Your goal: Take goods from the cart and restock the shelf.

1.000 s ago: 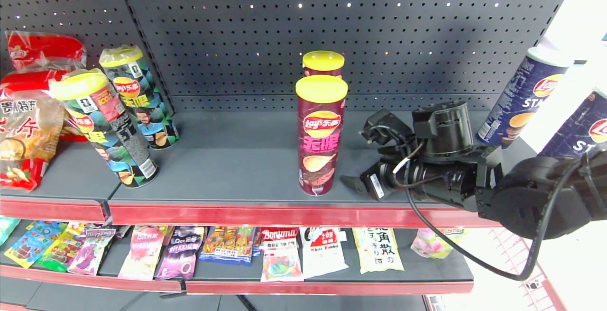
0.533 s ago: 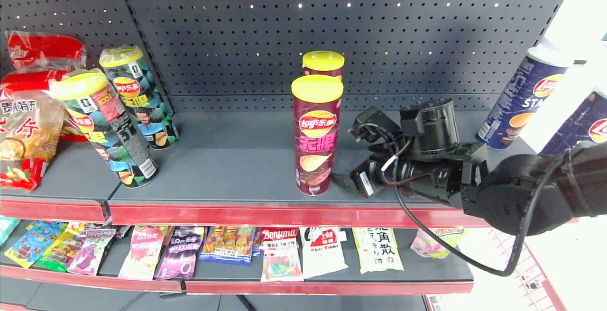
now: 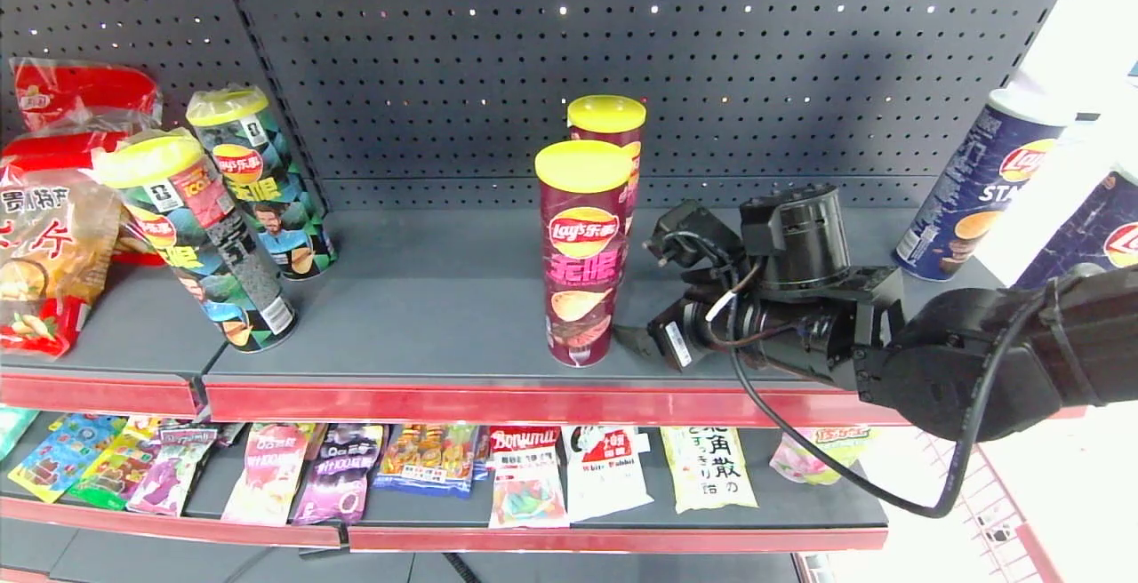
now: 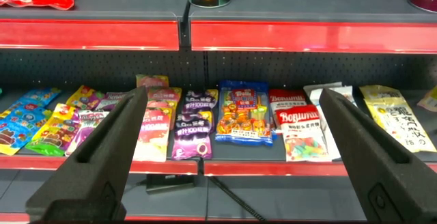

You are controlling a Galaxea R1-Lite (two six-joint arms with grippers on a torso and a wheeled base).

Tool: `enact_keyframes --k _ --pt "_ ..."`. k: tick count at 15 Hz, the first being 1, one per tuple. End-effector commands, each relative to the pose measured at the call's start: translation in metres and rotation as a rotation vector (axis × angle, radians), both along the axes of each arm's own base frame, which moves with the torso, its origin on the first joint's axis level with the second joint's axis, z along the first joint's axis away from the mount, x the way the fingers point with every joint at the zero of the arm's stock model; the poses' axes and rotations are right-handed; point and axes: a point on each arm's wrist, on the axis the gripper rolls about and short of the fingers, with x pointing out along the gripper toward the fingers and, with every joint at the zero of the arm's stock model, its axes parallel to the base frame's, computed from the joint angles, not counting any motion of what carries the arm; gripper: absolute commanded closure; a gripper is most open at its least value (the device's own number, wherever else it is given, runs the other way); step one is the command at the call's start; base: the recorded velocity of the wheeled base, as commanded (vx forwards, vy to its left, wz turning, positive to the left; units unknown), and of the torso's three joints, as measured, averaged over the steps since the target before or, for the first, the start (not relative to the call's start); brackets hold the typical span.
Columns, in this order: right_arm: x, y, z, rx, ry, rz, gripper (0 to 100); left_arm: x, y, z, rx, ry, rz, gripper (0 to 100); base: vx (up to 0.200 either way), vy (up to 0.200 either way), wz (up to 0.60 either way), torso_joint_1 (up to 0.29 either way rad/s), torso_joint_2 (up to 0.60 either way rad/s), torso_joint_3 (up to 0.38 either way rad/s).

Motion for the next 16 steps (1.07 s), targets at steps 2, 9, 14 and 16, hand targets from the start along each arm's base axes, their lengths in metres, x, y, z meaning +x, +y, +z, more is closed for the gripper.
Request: enact_keyframes --k 2,9,14,16 --pt "-0.001 -0.001 0.001 0.002 -0.003 -0.001 0 0.0 0.0 0.0 0.0 0.0 0.0 0 0.0 0.0 0.0 0.0 0.0 0.0" --pt "-0.076 -0.065 0.039 0.094 -0.054 -0.042 0 0.0 0.0 0.0 0.0 0.0 -0.001 0 0.0 0.0 0.0 0.0 0.0 0.0" --pt "-0.206 -0.174 0.004 0.147 -0.09 -0.108 0 0.0 0.0 0.0 0.0 0.0 0.0 0 0.0 0.0 0.0 0.0 0.0 0.0" --pt "-0.252 -0.201 -0.008 0.179 -0.083 -0.22 0 0.0 0.0 0.0 0.0 0.0 0.0 0 0.0 0.0 0.0 0.0 0.0 0.0"
